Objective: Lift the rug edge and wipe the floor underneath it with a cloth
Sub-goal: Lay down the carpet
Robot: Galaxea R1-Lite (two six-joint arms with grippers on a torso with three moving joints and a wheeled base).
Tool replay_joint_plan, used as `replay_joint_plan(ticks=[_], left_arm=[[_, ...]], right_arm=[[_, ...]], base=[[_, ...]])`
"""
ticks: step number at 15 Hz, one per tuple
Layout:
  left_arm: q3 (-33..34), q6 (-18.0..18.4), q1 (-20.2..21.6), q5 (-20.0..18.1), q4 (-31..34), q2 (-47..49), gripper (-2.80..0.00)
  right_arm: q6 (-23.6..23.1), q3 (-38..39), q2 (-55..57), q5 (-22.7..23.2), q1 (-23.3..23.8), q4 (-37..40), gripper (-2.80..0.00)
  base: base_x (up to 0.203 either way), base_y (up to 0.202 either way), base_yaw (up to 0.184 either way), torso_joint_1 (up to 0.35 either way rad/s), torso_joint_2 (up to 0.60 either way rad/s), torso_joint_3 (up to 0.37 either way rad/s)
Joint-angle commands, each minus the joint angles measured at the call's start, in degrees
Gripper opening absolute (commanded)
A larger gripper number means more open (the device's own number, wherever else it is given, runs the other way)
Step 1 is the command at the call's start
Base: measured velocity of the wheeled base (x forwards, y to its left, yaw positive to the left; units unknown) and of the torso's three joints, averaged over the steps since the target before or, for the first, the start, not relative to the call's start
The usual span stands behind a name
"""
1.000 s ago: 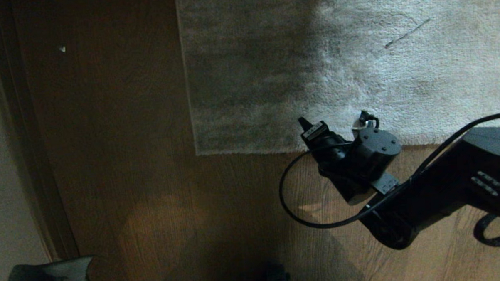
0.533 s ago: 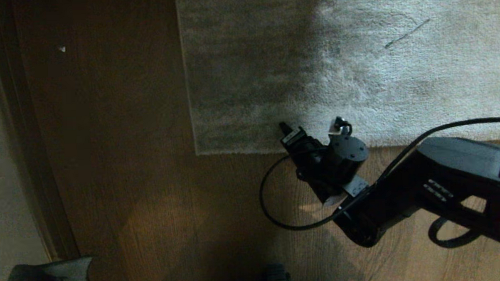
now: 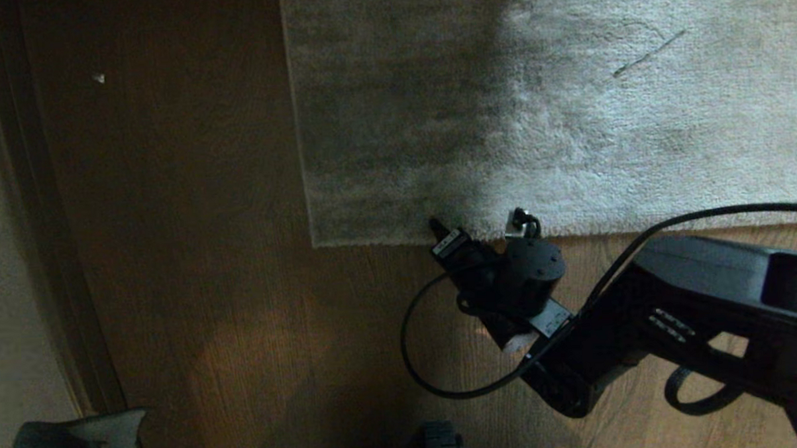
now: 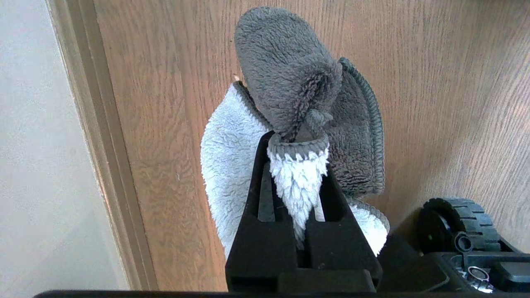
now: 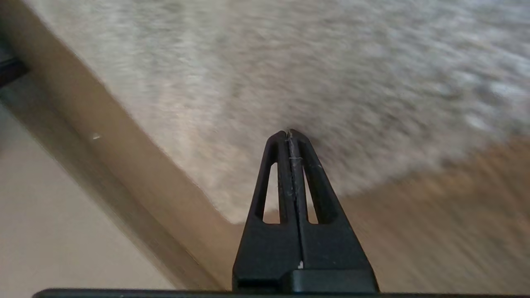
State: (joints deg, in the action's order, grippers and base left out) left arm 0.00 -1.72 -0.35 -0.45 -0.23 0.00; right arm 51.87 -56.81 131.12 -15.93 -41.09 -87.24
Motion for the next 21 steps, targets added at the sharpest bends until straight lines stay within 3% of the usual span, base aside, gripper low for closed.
replay_joint_plan(ticks=[1,7,12,16,21], left_arm=[[0.0,-0.04,0.0,0.01,-0.03,0.0,-2.8],[0.0,-0.04,0.0,0.01,-0.03,0.0,-2.8],[0.0,-0.04,0.0,0.01,-0.03,0.0,-2.8],[0.0,-0.13,0.0,0.01,-0.03,0.0,-2.8],[0.0,-0.21,-0.01,0.26,-0.03,0.0,-2.8]], right_arm=[[0.34,0.21,1.21,-0.45,-0.04,-2.72,-2.8],[0.4,-0.24,1.4,-0.42,-0.03,-2.72,-2.8],[-0.63,1.89,-4.82,-0.1,0.21,-2.72,-2.8],[-4.87,10.39,-14.2,3.48,0.78,-2.72,-2.8],[-14.02,24.47,-25.78,4.47,0.84,-2.72,-2.8]], base=[[0.0,0.0,0.0,0.0,0.0,0.0],[0.0,0.0,0.0,0.0,0.0,0.0],[0.0,0.0,0.0,0.0,0.0,0.0],[0.0,0.0,0.0,0.0,0.0,0.0],[0.0,0.0,0.0,0.0,0.0,0.0]])
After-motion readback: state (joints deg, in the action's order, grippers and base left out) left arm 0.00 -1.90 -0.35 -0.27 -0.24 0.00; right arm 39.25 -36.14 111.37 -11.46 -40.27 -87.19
